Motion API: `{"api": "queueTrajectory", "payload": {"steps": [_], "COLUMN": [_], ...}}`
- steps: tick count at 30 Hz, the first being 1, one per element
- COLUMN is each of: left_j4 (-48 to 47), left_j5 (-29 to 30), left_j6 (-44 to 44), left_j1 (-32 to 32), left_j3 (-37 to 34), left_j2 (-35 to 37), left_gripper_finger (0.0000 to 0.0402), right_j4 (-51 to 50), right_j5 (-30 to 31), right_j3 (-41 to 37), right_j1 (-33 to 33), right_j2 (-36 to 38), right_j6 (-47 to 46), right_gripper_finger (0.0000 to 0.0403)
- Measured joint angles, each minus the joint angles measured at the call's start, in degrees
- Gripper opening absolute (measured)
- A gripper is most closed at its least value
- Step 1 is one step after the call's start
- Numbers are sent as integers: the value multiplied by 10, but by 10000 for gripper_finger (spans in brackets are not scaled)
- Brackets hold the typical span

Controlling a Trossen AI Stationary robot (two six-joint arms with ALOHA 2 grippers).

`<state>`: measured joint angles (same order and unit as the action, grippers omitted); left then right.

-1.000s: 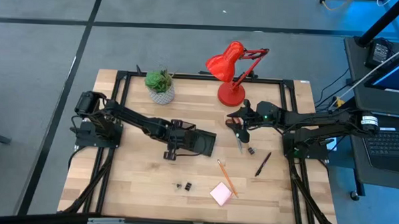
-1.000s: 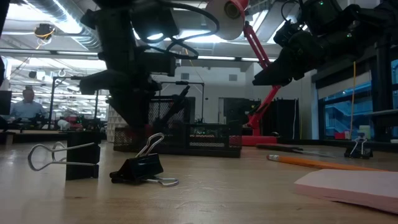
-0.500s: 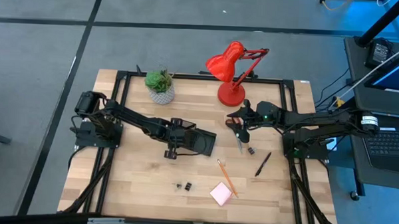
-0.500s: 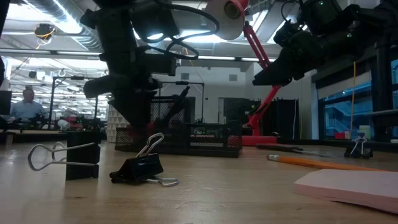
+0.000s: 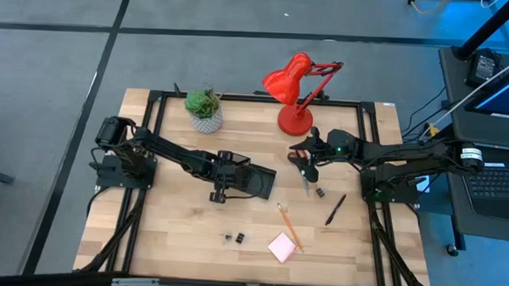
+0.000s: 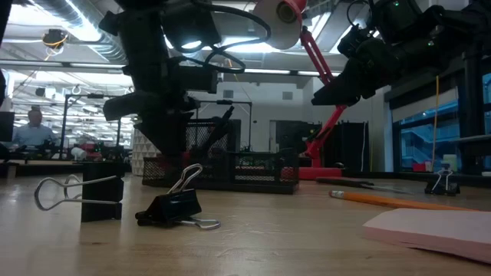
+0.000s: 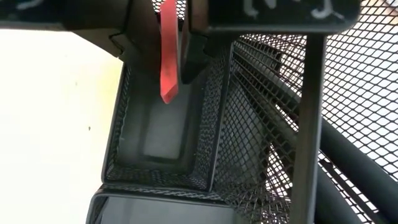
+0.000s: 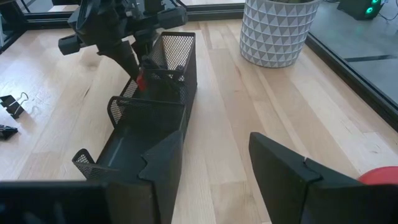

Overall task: Pick and place office supplies into organizer
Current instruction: Put the red eraser into the black desk organizer

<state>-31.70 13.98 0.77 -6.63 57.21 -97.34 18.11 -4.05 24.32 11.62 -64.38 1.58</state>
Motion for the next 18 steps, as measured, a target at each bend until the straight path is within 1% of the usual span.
{"api": "queueTrajectory", "payload": {"steps": [3, 6, 18], "left_j4": [0, 0, -2], "left_j5": [0, -1, 30], "left_j6": [0, 0, 6], "left_j1": [0, -1, -21], "left_j3": [0, 0, 1], "left_j2": [0, 0, 0], "left_gripper_finger": [24, 14, 16], "right_j4": [0, 0, 0], "right_j5": [0, 0, 0], "right_j3": [0, 0, 0], "right_j1": [0, 0, 0], "right_j2": [0, 0, 0], "right_j6": [0, 0, 0], "right_gripper_finger": [188, 188, 188]}}
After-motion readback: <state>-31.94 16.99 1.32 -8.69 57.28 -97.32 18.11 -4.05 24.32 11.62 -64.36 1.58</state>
